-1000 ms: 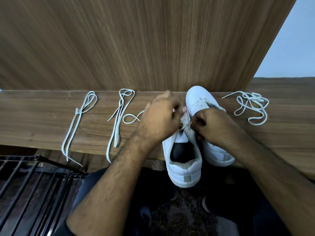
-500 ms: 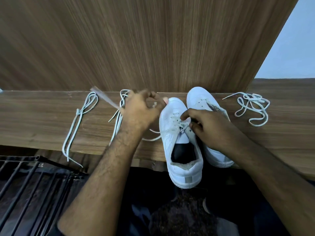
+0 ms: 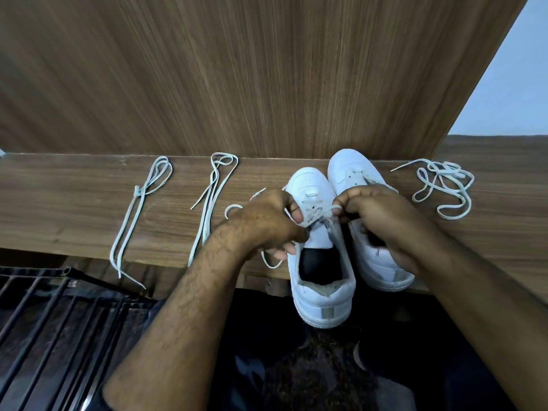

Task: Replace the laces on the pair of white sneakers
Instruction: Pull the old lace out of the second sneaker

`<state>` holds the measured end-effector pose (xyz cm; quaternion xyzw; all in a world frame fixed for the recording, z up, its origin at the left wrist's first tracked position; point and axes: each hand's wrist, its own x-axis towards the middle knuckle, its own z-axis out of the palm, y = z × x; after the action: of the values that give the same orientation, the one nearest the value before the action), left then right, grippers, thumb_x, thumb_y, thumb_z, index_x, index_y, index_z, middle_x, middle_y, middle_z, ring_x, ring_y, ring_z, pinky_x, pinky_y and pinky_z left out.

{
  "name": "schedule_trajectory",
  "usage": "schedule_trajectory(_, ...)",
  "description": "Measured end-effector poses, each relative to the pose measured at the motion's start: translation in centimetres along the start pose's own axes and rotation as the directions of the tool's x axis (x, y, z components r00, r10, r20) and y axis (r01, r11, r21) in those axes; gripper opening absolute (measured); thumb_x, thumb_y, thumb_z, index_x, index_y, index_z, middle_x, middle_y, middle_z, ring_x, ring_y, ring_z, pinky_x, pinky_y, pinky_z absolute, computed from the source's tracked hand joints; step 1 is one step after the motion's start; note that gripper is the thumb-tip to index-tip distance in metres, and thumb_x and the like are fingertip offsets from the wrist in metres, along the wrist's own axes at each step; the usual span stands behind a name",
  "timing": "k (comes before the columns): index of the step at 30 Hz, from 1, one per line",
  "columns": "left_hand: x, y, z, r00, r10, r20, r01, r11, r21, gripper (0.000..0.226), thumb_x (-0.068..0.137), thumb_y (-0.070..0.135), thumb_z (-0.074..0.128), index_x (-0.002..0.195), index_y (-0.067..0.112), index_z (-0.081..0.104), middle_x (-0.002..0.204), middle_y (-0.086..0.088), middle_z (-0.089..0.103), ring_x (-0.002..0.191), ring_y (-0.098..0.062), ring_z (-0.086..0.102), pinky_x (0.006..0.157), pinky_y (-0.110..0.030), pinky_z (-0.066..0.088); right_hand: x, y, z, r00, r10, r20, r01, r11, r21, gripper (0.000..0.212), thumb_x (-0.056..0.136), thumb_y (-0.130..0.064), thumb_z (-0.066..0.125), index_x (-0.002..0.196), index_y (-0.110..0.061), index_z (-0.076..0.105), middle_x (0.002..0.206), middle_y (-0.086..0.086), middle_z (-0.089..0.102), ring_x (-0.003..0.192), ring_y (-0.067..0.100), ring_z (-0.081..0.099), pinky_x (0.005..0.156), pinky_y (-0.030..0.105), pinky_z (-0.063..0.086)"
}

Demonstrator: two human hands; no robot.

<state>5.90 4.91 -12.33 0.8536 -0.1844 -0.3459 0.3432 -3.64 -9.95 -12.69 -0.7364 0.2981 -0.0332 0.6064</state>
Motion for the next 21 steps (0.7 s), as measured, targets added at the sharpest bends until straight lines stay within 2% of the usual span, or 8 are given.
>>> schedule_trajectory(4,0.3,0.1,-0.3,0.995,-0.069,0.069,0.077,0.991,-0.109,0.012,0.091,-0.005,0.066,0.091,0.006,0.061,0.082,-0.017,0.067,0.055,-0.016,0.068,0.055,-0.030,0.061,0.0,0.4,-0.1,0.988,-0.098,-0.118,0.068,0.969,-0.237,0.036,0.093,-0.031,0.046,0.072,-0.011,0.067,0.071,0.000,0.067,0.058,0.010,0.056,0.055,0.028,0.036)
schedule_trajectory(7,0.1,0.1,-0.4,0.995,-0.077,0.061,0.085,0.988,-0.130,0.014,0.094,-0.009,0.056,0.099,0.002,0.062,0.084,-0.014,0.066,0.060,-0.019,0.068,0.056,-0.032,0.061,0.2,1.9,1.2,0.825,-0.565,0.018,0.394,0.551,-0.736,0.034,0.091,-0.054,0.055,0.083,-0.023,0.067,0.088,-0.003,0.055,0.083,0.016,0.056,0.072,0.034,0.045)
schedule_trajectory(10,0.0,-0.3,-0.5,0.996,-0.072,0.054,0.079,0.987,-0.138,0.018,0.094,-0.010,0.052,0.097,0.002,0.065,0.082,-0.012,0.065,0.064,-0.020,0.071,0.060,-0.035,0.062,0.9,2.7,2.6,0.798,-0.574,0.183,0.488,0.438,-0.755,0.020,0.091,-0.043,0.065,0.086,-0.023,0.067,0.099,-0.003,0.051,0.097,0.020,0.051,0.074,0.037,0.046)
schedule_trajectory(13,-0.1,-0.2,-0.4,0.995,-0.081,0.052,0.088,0.986,-0.142,0.017,0.095,-0.009,0.052,0.094,0.004,0.062,0.082,-0.011,0.064,0.063,-0.020,0.070,0.061,-0.038,0.062,1.1,2.6,3.3,0.814,-0.564,0.138,0.523,0.608,-0.597,0.019,0.095,-0.033,0.064,0.083,-0.019,0.069,0.096,-0.001,0.058,0.093,0.019,0.055,0.077,0.036,0.046)
schedule_trajectory(15,-0.1,0.0,-0.4,0.995,-0.088,0.053,0.095,0.986,-0.139,0.018,0.096,-0.009,0.053,0.091,0.007,0.059,0.082,-0.011,0.065,0.061,-0.019,0.069,0.060,-0.039,0.061,0.4,1.0,3.1,0.933,-0.360,0.011,0.359,0.932,0.055,0.023,0.100,-0.026,0.057,0.081,-0.018,0.066,0.084,-0.001,0.067,0.079,0.014,0.062,0.075,0.031,0.049)
schedule_trajectory(17,-0.2,0.1,-0.4,0.994,-0.086,0.064,0.094,0.986,-0.137,0.019,0.095,-0.010,0.053,0.093,0.007,0.059,0.082,-0.009,0.065,0.061,-0.019,0.069,0.056,-0.037,0.060,-0.1,-0.3,2.2,0.978,-0.208,-0.034,0.192,0.815,0.547,0.030,0.104,-0.024,0.048,0.076,-0.016,0.056,0.062,0.000,0.062,0.061,0.015,0.059,0.066,0.027,0.051)
schedule_trajectory(19,-0.2,0.2,-0.5,0.994,-0.082,0.070,0.091,0.985,-0.143,0.020,0.095,-0.012,0.051,0.095,0.007,0.059,0.081,-0.007,0.064,0.061,-0.018,0.068,0.053,-0.034,0.059,0.0,-0.6,1.4,0.971,-0.223,-0.086,0.238,0.867,0.438,0.036,0.104,-0.033,0.048,0.071,-0.021,0.048,0.049,-0.007,0.047,0.049,0.011,0.049,0.063,0.030,0.046)
schedule_trajectory(21,-0.3,0.2,-0.5,0.994,-0.083,0.069,0.093,0.985,-0.143,0.021,0.095,-0.011,0.050,0.093,0.007,0.059,0.082,-0.006,0.063,0.062,-0.018,0.068,0.051,-0.034,0.059,0.3,0.5,1.3,0.932,-0.359,-0.046,0.344,0.919,-0.195,0.027,0.098,-0.042,0.057,0.079,-0.024,0.053,0.049,-0.007,0.050,0.048,0.007,0.048,0.061,0.030,0.044)
